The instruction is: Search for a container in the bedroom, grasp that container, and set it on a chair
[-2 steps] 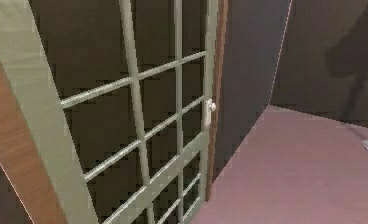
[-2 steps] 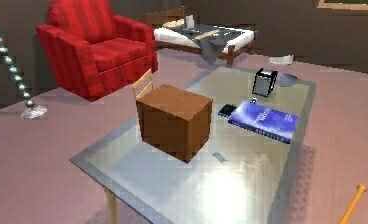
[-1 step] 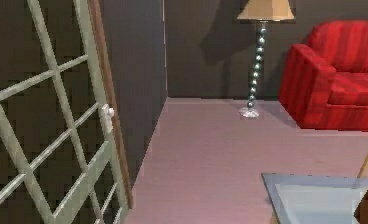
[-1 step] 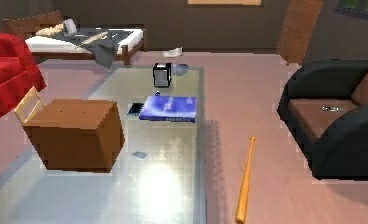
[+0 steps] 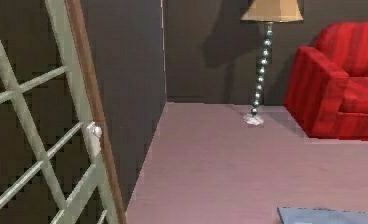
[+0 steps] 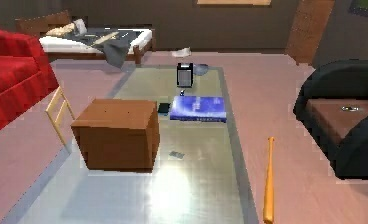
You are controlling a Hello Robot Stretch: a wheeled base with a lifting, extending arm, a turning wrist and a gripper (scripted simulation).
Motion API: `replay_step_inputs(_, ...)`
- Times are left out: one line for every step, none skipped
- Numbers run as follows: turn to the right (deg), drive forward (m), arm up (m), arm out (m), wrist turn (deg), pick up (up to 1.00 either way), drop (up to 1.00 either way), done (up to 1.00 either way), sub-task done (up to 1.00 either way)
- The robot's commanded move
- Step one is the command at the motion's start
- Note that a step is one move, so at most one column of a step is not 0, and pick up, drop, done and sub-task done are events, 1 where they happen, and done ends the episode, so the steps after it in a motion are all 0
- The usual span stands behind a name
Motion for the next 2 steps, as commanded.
replay_step_inputs(-3.0, 0.0, 0.0, 0.0, 0.0, 0.0, 0.0, 0.0, 0.0)
replay_step_inputs(0.0, 0.9, 0.0, 0.0, 0.0, 0.0, 0.0, 0.0, 0.0)
